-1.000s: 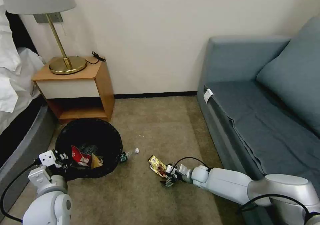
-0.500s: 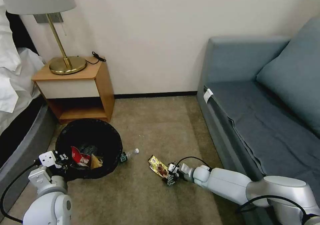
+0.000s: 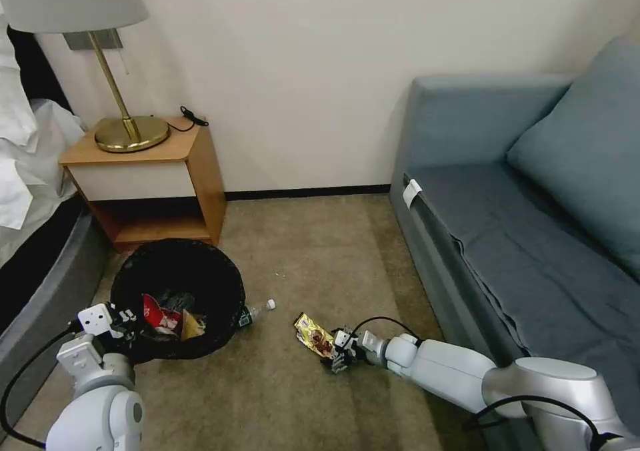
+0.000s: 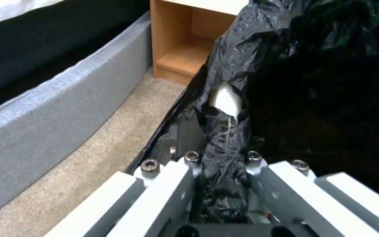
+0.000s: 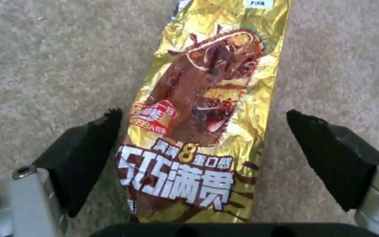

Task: Pick up the trash bin, then pick up the garbage on the floor and place it into the trash bin.

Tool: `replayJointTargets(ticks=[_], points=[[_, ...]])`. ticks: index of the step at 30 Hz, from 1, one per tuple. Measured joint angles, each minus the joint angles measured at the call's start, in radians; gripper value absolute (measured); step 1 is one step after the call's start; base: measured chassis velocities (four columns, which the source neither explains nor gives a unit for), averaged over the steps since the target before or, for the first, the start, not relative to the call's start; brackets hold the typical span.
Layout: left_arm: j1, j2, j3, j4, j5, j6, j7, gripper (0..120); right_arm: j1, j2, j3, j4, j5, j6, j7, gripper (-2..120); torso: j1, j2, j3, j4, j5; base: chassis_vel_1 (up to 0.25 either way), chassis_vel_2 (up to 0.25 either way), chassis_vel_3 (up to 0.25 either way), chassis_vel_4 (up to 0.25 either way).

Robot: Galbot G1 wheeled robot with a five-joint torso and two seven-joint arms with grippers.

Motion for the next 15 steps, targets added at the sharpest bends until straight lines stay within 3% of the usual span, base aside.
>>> replayJointTargets(ticks=[7, 15], points=[[0.002, 0.000, 0.000, 0.002, 0.003, -0.004, 0.000, 1, -0.009, -0.003, 0.005, -0.007, -0.009, 0.004, -0.005, 93, 0.000, 0.000, 0.000, 0.0004, 0.0004, 0.000, 0.000, 0.000, 0.000], [0.001, 0.000, 0.003, 0.001, 0.007, -0.005, 0.001, 1, -0.015, -0.012, 0.007, 0.000, -0.014, 0.012, -0.021, 75, 0.000, -0.001, 0.000, -0.0003, 0.0001, 0.000, 0.000, 0.000, 0.000]])
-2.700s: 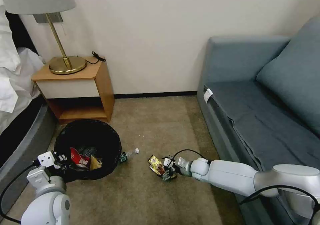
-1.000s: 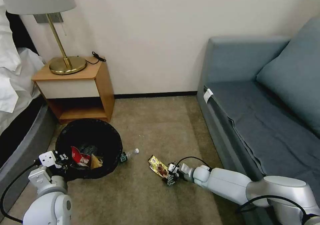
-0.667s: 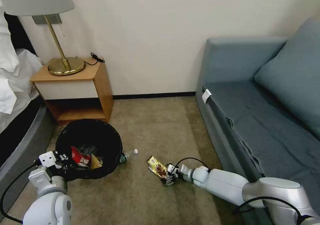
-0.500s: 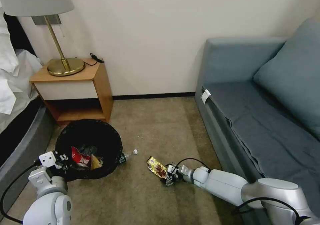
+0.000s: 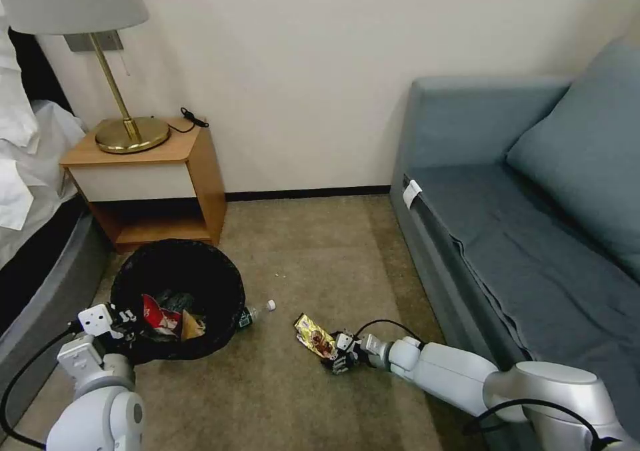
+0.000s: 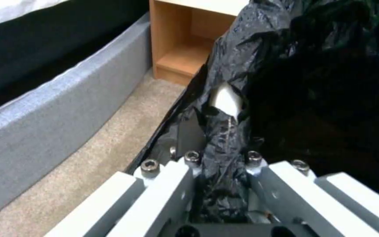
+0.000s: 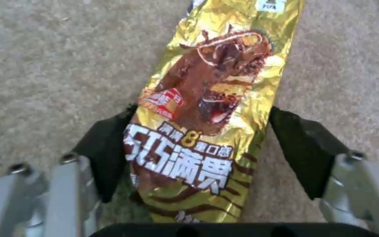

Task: Pick up the trash bin, then pick up the garbage on the floor and place it into the trash bin.

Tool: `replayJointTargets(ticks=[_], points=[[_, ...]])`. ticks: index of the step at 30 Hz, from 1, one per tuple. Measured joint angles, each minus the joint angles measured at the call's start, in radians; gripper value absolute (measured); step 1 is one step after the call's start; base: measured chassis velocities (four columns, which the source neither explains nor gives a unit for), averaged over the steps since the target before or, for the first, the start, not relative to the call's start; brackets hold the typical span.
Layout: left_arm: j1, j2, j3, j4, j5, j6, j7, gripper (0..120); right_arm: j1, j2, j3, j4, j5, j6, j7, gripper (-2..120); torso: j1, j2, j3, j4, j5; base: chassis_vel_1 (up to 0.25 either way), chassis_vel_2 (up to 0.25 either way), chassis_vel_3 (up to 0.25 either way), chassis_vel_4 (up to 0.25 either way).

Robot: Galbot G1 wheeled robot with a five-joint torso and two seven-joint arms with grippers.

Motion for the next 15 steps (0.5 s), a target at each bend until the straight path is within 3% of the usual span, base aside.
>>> replayJointTargets(ticks=[15], points=[[-0.007, 0.000, 0.003, 0.003, 0.007, 0.000, 0.000, 1, 0.007, -0.021, 0.005, 0.022, 0.003, 0.005, -0.015, 45, 0.000, -0.001, 0.000, 0.0006, 0.0006, 0.000, 0.000, 0.000, 0.000]])
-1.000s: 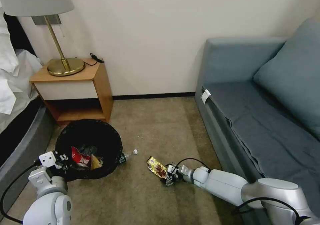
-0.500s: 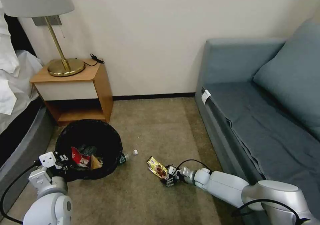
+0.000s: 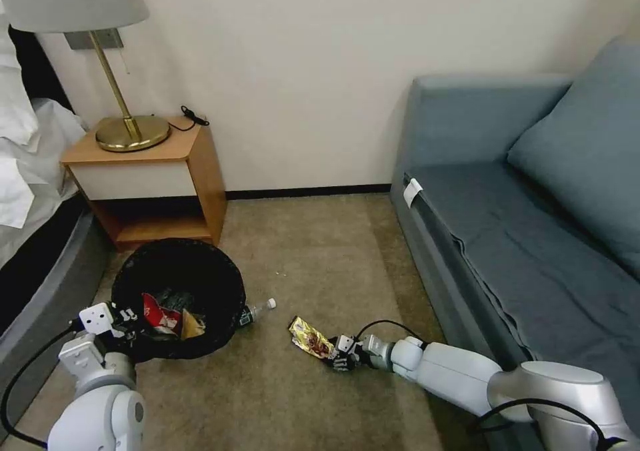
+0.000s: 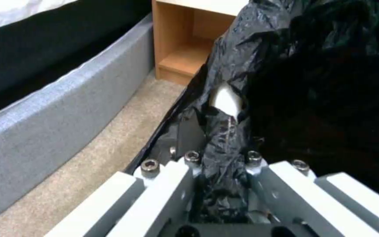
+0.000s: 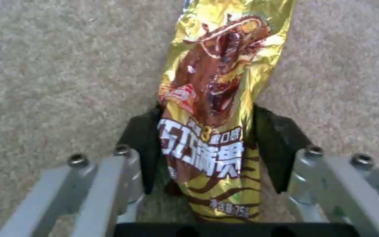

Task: Pick up the trash bin, then pick up the garbage on the floor and place it into the trash bin.

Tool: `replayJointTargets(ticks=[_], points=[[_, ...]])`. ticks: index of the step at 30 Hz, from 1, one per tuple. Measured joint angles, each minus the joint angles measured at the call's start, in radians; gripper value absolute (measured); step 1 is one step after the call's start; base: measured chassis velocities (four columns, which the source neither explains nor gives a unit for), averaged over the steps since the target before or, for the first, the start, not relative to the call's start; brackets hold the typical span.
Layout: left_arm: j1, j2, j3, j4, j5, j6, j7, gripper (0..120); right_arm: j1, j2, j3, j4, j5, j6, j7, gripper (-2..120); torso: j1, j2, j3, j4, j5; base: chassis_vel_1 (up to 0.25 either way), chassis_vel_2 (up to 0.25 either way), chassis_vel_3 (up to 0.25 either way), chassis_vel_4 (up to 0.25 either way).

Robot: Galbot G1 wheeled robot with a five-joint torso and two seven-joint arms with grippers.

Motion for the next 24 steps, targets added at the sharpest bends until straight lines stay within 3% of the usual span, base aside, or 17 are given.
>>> replayJointTargets(ticks=[13, 14, 16, 17, 18, 19, 23, 24], points=[[-0.001, 0.000, 0.001, 0.002, 0.002, 0.000, 0.000, 1, 0.017, -0.042, -0.009, 0.060, 0.031, 0.000, -0.001, 17, 0.000, 0.000, 0.001, 0.0017, 0.0017, 0.000, 0.000, 0.000, 0.000], [-0.001, 0.000, 0.000, 0.002, 0.002, 0.000, 0.000, 1, 0.027, -0.058, -0.008, 0.071, 0.045, -0.001, 0.005, 13, 0.000, -0.001, 0.001, 0.0011, 0.0022, 0.000, 0.000, 0.000, 0.000], [-0.001, 0.000, -0.002, 0.001, 0.002, 0.000, -0.001, 1, 0.043, -0.085, -0.006, 0.079, 0.054, -0.012, 0.019, 7, 0.000, 0.000, 0.000, 0.0002, -0.0033, 0.000, 0.000, 0.000, 0.000], [-0.001, 0.000, -0.002, 0.001, 0.002, 0.000, -0.001, 1, 0.043, -0.085, -0.006, 0.079, 0.054, -0.012, 0.019, 7, 0.000, 0.000, 0.000, 0.0002, -0.0033, 0.000, 0.000, 0.000, 0.000], [-0.001, 0.000, 0.001, 0.000, 0.002, 0.002, -0.001, 1, 0.044, -0.095, -0.006, 0.090, 0.058, -0.014, 0.020, 2, 0.000, -0.001, 0.000, -0.0016, -0.0026, 0.000, 0.000, 0.000, 0.000], [-0.001, 0.000, 0.003, -0.002, 0.001, 0.003, 0.003, 1, 0.045, -0.101, -0.005, 0.100, 0.060, -0.014, 0.019, 0, 0.000, -0.001, 0.000, -0.0011, 0.0012, -0.074, -0.013, -0.009, -0.041], [-0.002, 0.000, 0.003, -0.006, 0.002, 0.004, -0.001, 1, 0.050, -0.125, 0.006, 0.112, 0.062, -0.015, 0.020, 0, 0.000, 0.000, 0.000, -0.0012, -0.0023, -0.044, -0.006, 0.010, -0.008], [-0.002, 0.000, 0.005, -0.006, 0.002, 0.005, 0.003, 1, 0.050, -0.129, 0.008, 0.118, 0.062, -0.014, 0.020, 0, 0.000, 0.000, 0.000, -0.0008, -0.0009, 0.000, 0.000, 0.000, 0.000]])
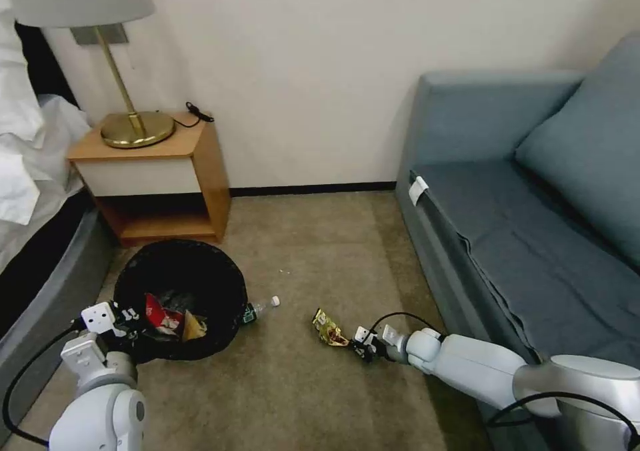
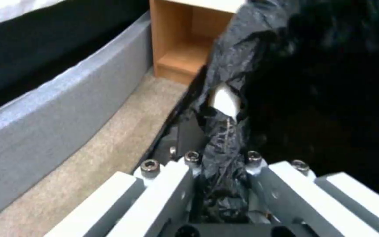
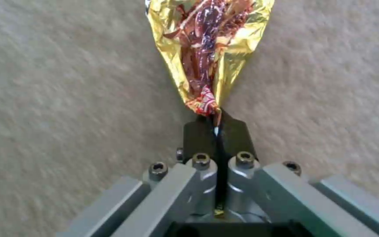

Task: Pick up the trash bin, then pick up the garbage on the floor and place it into the trash bin.

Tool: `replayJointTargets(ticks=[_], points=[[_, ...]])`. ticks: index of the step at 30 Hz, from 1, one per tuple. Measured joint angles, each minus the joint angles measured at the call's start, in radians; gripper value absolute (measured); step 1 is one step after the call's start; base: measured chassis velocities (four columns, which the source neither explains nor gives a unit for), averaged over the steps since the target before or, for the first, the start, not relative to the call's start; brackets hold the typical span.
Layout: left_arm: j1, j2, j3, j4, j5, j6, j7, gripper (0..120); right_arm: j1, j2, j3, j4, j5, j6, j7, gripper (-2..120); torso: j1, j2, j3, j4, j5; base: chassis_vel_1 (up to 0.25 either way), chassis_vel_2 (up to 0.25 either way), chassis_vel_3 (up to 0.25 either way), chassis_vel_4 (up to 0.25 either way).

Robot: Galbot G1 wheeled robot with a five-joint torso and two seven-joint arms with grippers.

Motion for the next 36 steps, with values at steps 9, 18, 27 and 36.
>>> replayJointTargets(ticks=[9, 18, 27, 36], points=[[-0.001, 0.000, 0.000, 0.008, 0.003, 0.000, -0.004, 1, -0.009, -0.019, 0.027, 0.038, 0.003, 0.011, 0.009, 0, 0.000, 0.000, 0.000, 0.0005, 0.0005, 0.000, 0.000, 0.000, 0.000], [-0.004, 0.000, 0.005, 0.015, 0.007, 0.006, -0.003, 1, 0.017, -0.108, 0.104, 0.208, 0.033, 0.000, 0.047, 0, 0.000, 0.000, 0.000, 0.0004, 0.0002, 0.000, 0.000, 0.000, 0.000], [-0.003, 0.000, 0.024, 0.029, 0.010, 0.017, -0.003, 1, 0.006, -0.193, 0.260, 0.446, 0.057, -0.016, 0.088, 0, 0.000, 0.001, 0.000, 0.0004, 0.0005, 0.000, 0.000, 0.000, 0.000], [-0.002, 0.000, 0.030, 0.037, 0.006, 0.030, -0.003, 1, 0.072, -0.222, 0.391, 0.720, 0.158, -0.044, 0.109, 0, 0.000, 0.001, 0.000, 0.0005, -0.0001, 0.000, 0.000, 0.000, 0.000]])
